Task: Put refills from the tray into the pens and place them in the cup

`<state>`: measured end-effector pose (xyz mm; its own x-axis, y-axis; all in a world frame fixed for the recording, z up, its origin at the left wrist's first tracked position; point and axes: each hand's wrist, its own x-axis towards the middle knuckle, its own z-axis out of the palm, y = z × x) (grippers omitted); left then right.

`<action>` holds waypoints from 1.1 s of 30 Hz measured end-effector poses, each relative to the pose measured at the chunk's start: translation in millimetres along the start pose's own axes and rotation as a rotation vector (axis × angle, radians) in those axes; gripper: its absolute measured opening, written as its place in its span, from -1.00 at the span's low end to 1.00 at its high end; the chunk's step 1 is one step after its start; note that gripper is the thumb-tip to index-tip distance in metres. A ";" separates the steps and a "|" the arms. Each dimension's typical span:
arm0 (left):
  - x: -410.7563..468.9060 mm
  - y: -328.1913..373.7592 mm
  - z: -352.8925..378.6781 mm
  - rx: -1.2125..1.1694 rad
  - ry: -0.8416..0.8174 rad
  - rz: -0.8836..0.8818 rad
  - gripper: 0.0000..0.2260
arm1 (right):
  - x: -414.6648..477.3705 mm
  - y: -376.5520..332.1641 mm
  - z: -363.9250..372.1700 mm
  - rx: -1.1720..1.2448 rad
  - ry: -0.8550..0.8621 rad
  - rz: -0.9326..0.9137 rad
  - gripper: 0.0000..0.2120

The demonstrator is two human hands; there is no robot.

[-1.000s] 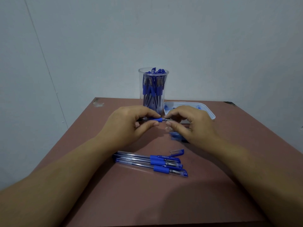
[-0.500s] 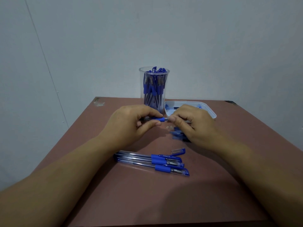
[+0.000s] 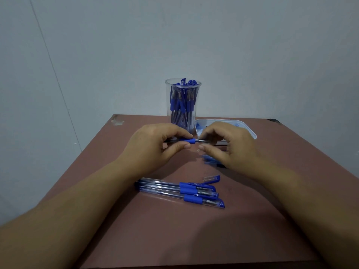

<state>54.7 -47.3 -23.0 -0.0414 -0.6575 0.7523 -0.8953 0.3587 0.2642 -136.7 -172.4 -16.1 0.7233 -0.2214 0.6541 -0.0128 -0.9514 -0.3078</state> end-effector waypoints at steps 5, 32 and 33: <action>0.6 0.5 1.3 0.001 -0.008 0.008 -0.76 | -0.3 2.5 2.6 -0.008 -0.021 0.058 -0.74; -2.3 -6.4 -1.3 0.035 -0.013 -0.096 -0.79 | -12.1 -10.0 -37.9 -0.037 -0.547 0.269 -0.86; -2.3 -6.4 -1.0 0.036 -0.015 -0.099 -0.78 | -12.1 -11.8 -36.3 -0.045 -0.574 0.264 -0.86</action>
<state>60.9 -47.5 -25.9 0.0419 -0.6985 0.7144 -0.9105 0.2677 0.3151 -170.4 -166.4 4.8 0.9467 -0.3117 0.0818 -0.2614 -0.8911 -0.3709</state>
